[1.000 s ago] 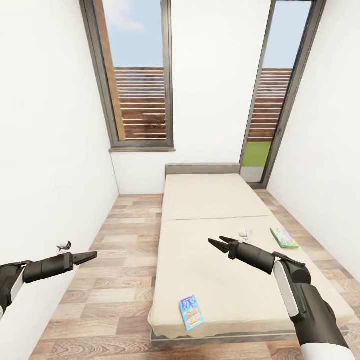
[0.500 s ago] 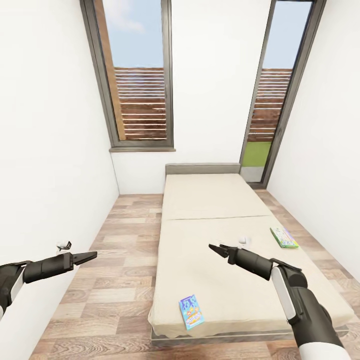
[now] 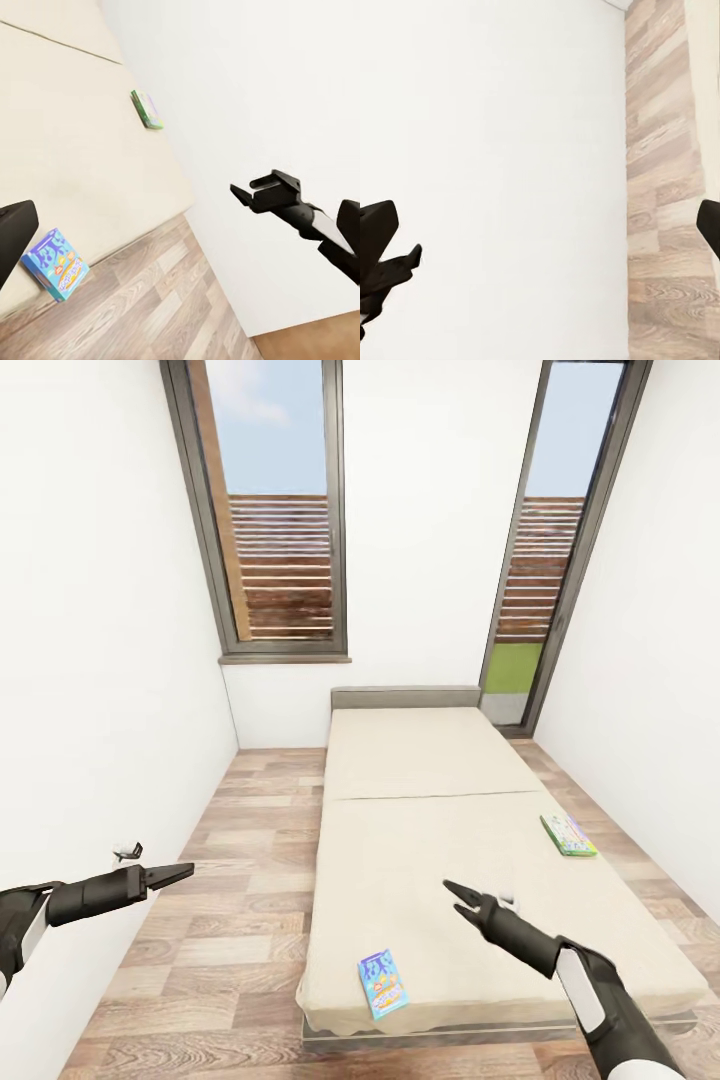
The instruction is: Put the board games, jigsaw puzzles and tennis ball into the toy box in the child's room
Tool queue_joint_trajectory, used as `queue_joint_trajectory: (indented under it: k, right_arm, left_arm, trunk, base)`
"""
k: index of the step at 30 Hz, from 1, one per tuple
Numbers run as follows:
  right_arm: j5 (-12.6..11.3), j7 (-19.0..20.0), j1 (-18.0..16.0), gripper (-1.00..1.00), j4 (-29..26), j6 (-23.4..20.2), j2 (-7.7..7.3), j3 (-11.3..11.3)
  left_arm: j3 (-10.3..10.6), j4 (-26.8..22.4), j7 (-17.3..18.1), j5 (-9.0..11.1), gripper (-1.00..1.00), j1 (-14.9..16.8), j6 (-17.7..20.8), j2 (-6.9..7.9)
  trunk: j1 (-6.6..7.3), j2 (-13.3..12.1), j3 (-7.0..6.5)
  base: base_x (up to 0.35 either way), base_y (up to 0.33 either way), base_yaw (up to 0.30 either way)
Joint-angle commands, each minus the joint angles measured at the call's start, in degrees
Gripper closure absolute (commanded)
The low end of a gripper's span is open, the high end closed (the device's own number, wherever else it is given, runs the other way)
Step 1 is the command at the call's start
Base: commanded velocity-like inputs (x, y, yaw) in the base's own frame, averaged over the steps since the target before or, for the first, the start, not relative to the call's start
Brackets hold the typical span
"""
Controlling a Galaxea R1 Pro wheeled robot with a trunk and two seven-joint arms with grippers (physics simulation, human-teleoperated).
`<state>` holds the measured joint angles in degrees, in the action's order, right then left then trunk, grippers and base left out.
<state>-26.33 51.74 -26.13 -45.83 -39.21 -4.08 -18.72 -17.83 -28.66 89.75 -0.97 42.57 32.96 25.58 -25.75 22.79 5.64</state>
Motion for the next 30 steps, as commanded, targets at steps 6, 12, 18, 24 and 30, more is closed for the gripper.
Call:
queue_joint_trajectory:
  k: [6, 12, 18, 24, 30]
  right_arm:
    - [-1.8, 0.4, -0.1, -1.00, 9.1, 0.2, -1.49, -0.6]
    - [-1.7, 0.4, -0.1, -1.00, 12.5, 0.4, -1.75, -0.5]
    - [-1.7, 0.3, -0.1, -1.00, 18.1, 3.7, -1.75, -0.4]
    - [-1.7, -0.2, -0.1, -1.00, 27.2, 5.4, -1.74, -0.6]
    - [-2.3, -1.6, -0.2, -1.00, 29.7, 5.0, -1.18, -0.8]
  left_arm:
    - [0.0, 0.0, 0.3, 0.0, -1.00, 0.1, 0.6, -0.05]
    - [0.0, 0.0, 0.3, 0.0, -1.00, 0.1, 0.6, -0.03]
    - [0.0, 0.0, 0.3, -0.1, -1.00, 0.1, 0.7, -0.01]
    - [0.0, 0.0, 0.3, 0.0, -1.00, 0.1, 0.8, -0.06]
    - [0.0, 0.0, 0.3, -0.1, -1.00, 0.0, 1.5, -1.24]
  trunk:
    - [-0.03, 0.1, 0.12]
    - [-0.03, 0.1, 0.12]
    - [-0.03, 0.1, 0.12]
    - [-0.03, 0.1, 0.12]
    - [-0.69, 1.3, 0.66]
  base:
    - [0.000, 0.000, 0.000]
    - [0.000, 0.000, 0.000]
    - [0.000, 0.000, 0.000]
    - [0.000, 0.000, 0.000]
    - [0.000, 0.000, 0.000]
